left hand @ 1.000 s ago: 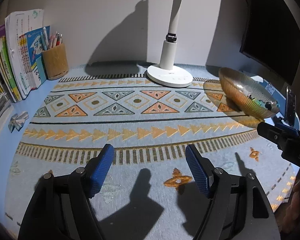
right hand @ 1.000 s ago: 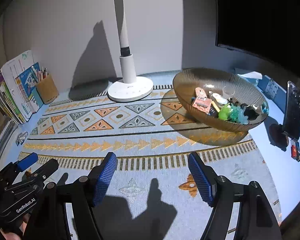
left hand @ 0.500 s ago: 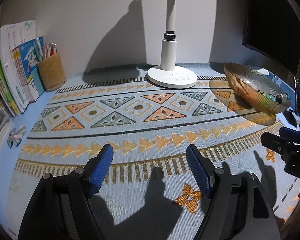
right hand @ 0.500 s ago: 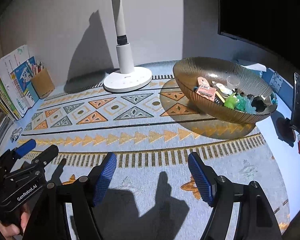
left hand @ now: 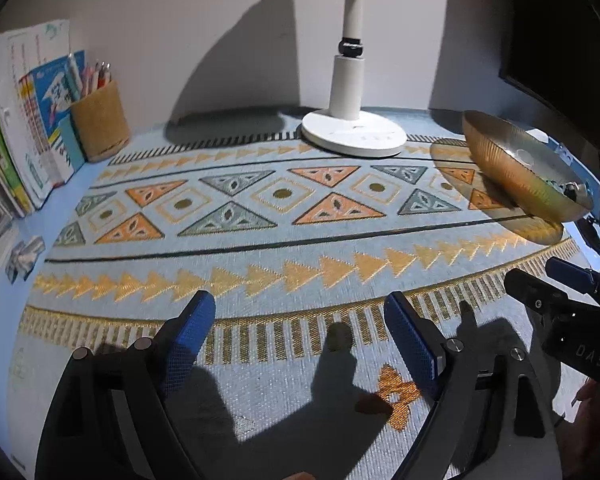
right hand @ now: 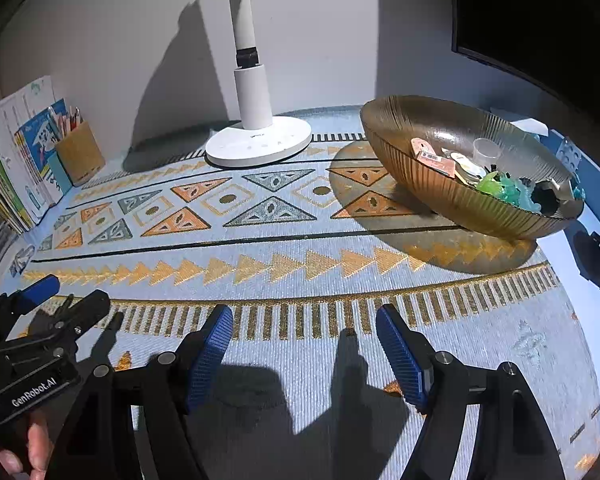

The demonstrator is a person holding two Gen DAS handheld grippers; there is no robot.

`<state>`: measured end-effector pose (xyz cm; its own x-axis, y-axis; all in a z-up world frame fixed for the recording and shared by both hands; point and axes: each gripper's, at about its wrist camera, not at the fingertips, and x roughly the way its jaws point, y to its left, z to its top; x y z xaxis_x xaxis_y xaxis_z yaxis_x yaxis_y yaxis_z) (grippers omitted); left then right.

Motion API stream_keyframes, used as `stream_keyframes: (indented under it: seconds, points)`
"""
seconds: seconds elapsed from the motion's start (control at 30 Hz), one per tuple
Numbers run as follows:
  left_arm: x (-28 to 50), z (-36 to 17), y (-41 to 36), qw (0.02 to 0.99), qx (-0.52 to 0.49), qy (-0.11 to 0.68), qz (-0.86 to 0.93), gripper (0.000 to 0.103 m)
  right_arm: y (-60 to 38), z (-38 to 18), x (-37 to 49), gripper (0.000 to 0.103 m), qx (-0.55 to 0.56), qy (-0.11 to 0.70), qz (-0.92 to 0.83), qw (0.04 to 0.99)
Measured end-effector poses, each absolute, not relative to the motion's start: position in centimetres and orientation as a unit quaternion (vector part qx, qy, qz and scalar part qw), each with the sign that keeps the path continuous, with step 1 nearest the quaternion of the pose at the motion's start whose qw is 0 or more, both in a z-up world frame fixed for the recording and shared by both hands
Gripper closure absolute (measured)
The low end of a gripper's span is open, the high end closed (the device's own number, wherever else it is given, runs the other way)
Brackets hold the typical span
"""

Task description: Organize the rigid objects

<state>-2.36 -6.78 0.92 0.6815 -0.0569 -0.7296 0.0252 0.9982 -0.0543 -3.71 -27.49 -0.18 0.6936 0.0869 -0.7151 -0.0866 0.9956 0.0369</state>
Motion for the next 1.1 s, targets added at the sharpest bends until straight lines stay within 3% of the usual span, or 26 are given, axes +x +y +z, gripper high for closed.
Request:
stream_keyframes:
  seconds: [0.93,1.1]
  points:
    - [-1.4,0.3,-5.6,0.904,-0.052,0.424,-0.020,0.017,-26.8,-0.9,-3.1,0.030,-0.005,0.393,0.052,0.918]
    - [-1.4,0.3,-5.6,0.905,-0.051,0.422,-0.021,0.017,-26.9,-0.8,-3.1,0.025,-0.009,0.390,0.051,0.920]
